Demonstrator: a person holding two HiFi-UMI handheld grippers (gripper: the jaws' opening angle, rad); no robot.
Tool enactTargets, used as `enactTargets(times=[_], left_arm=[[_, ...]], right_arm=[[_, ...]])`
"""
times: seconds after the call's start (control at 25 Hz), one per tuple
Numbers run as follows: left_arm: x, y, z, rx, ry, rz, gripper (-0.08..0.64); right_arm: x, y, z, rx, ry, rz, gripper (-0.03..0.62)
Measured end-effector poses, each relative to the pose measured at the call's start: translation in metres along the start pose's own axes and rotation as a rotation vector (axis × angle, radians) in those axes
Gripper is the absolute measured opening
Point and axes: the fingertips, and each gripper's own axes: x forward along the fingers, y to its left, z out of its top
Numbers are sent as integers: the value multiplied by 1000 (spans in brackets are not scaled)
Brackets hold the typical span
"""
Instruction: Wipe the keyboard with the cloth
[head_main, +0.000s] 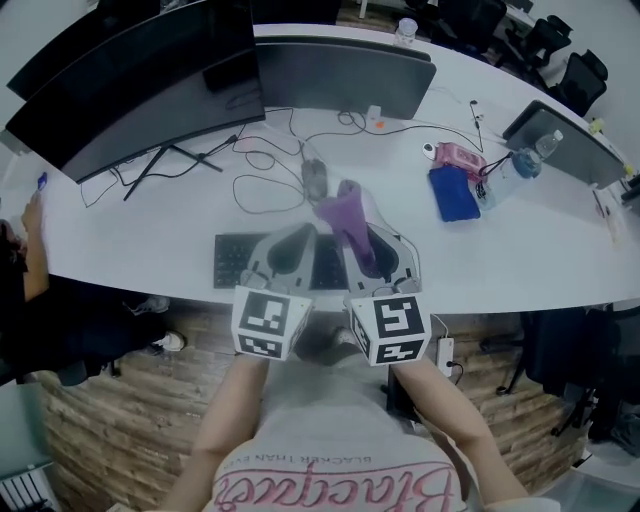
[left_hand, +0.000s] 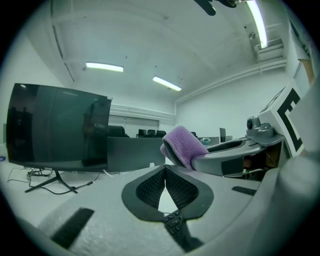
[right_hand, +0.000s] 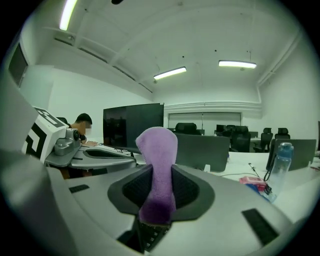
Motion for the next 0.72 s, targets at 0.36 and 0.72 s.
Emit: enactTargets(times=[0.36,0.72], left_arm=[[-33,22,49,94,-199,69,6],[-43,29,67,95,-243,66,6]], right_arm=[[-2,44,50,-98,-174,61,97],[0,54,63,-68,-228,42,97]])
